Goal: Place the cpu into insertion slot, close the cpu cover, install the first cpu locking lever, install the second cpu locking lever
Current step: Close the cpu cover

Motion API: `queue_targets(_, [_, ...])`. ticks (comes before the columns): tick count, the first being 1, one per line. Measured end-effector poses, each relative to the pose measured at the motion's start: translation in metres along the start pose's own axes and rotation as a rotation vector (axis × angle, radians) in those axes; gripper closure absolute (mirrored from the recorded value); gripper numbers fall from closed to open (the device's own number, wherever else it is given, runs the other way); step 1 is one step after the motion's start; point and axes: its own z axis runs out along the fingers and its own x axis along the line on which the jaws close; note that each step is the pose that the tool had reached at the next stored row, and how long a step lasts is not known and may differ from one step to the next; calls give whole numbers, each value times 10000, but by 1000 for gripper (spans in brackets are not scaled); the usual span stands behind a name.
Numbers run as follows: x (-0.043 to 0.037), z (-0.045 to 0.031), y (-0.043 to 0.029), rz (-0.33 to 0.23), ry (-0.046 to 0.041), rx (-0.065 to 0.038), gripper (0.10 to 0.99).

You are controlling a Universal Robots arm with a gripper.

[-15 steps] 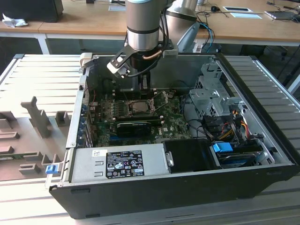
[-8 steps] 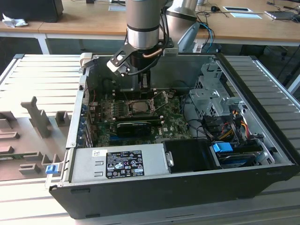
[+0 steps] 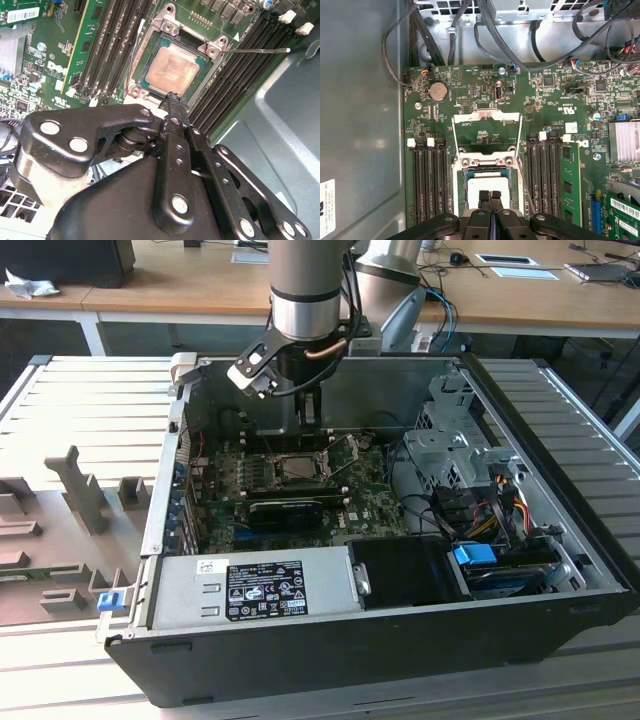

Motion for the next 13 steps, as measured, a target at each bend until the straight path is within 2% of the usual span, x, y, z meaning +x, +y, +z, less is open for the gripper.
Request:
queue_targets(8, [1,-8,44,1,-5,6,980])
queue_targets(13, [3,-76,49,0,-4,6,980])
